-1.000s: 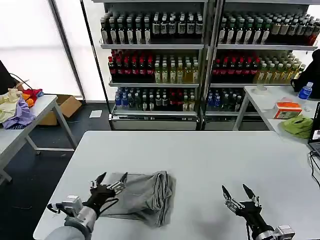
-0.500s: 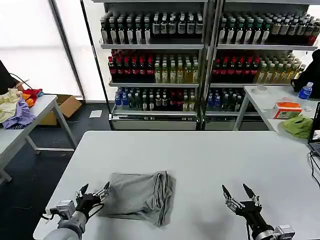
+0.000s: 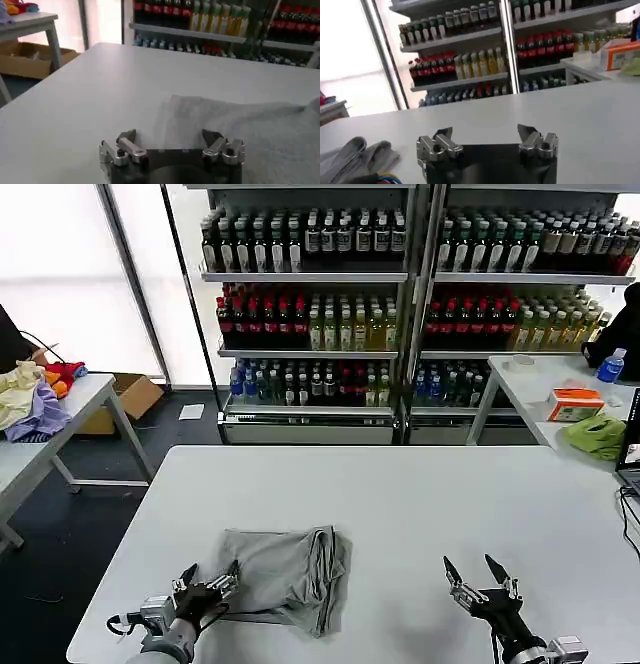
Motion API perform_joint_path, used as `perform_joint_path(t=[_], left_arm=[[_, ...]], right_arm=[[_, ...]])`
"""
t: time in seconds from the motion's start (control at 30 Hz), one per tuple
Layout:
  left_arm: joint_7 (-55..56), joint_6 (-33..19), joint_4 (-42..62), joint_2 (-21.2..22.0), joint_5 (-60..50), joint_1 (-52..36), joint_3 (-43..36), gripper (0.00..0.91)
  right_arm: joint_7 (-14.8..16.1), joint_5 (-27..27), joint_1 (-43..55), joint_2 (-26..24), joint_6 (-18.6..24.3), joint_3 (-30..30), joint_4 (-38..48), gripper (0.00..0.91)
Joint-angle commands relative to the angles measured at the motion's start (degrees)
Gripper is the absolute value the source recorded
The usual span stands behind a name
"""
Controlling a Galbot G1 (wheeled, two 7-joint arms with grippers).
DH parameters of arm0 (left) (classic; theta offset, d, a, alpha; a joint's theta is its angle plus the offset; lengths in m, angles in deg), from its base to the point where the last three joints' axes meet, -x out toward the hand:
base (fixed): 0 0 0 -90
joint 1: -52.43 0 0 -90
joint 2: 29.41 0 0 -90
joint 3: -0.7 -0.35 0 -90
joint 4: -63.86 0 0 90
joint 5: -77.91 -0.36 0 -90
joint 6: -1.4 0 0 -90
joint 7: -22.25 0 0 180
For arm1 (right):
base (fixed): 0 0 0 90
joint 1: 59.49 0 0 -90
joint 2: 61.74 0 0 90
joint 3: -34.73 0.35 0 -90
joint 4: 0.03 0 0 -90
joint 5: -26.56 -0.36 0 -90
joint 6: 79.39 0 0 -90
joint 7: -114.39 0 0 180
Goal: Fold and organize the clothes.
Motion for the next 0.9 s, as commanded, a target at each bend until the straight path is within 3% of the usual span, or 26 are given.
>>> perform_joint_path(t=[0.03, 0.17, 0.23, 0.7, 0.9], left_arm=[[0.06, -0.88, 2.5, 1.77, -2.09, -0.03, -3.46, 0.242], [-0.08, -1.49, 2.01, 2.11, -2.39, 0.46, -3.98, 0.04], [-0.06, -2.25, 1.76, 2.17, -2.75, 0.73, -4.38, 0.02], [0.96, -7.22, 0.69, 3.27, -1.04, 0.6, -1.75, 0.03], [1.05, -6.72, -3.87, 1.48, 5.71, 1.36, 7.23, 0.03]], right_arm=[[-0.05, -0.1, -0.08, -0.01, 0.09, 0.26, -0.16, 0.907], [-0.09, -0.07, 0.01, -0.01, 0.09, 0.17, -0.11, 0.907], [-0.11, -0.04, 0.17, 0.05, 0.09, 0.08, -0.02, 0.907], [-0.23, -0.17, 0.63, -0.07, 0.08, 0.0, 0.24, 0.907], [-0.26, -0.72, 0.87, -0.41, 0.03, 0.46, 0.06, 0.907]])
